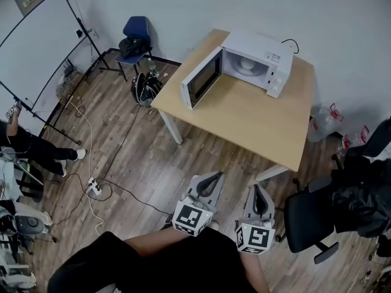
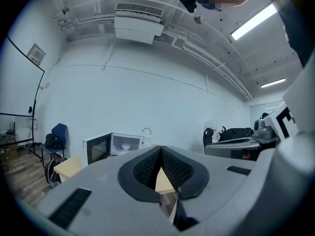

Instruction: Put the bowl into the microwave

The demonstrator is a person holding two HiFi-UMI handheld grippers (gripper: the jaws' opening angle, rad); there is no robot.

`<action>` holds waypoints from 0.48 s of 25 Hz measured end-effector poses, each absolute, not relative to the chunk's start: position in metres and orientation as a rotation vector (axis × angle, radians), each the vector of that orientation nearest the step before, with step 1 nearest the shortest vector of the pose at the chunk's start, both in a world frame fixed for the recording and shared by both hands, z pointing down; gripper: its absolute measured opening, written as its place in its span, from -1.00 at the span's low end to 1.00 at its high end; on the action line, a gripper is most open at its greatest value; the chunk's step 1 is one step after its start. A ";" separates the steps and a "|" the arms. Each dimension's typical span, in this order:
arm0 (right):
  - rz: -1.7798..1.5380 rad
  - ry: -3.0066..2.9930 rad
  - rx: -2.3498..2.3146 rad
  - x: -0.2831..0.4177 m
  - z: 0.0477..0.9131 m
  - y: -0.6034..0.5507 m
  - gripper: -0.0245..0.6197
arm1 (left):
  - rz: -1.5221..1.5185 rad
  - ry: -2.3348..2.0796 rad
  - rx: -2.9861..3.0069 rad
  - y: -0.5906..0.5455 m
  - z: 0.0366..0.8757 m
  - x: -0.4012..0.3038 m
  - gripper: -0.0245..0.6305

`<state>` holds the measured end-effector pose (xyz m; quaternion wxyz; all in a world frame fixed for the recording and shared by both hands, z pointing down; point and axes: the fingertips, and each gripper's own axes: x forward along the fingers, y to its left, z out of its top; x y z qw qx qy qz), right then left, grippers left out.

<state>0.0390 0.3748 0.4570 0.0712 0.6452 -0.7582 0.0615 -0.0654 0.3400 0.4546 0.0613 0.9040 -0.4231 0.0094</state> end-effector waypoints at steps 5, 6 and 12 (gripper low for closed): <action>0.156 -2.254 1.982 0.052 0.452 0.389 -0.74 | 0.028 -1.249 2.738 0.351 0.455 -0.055 -0.88; 0.151 -2.254 1.987 0.052 0.451 0.390 -0.74 | 0.027 -1.250 2.740 0.352 0.454 -0.055 -0.89; 0.105 -2.234 2.031 0.064 0.443 0.387 -0.74 | 0.027 -1.257 2.742 0.348 0.456 -0.059 -0.88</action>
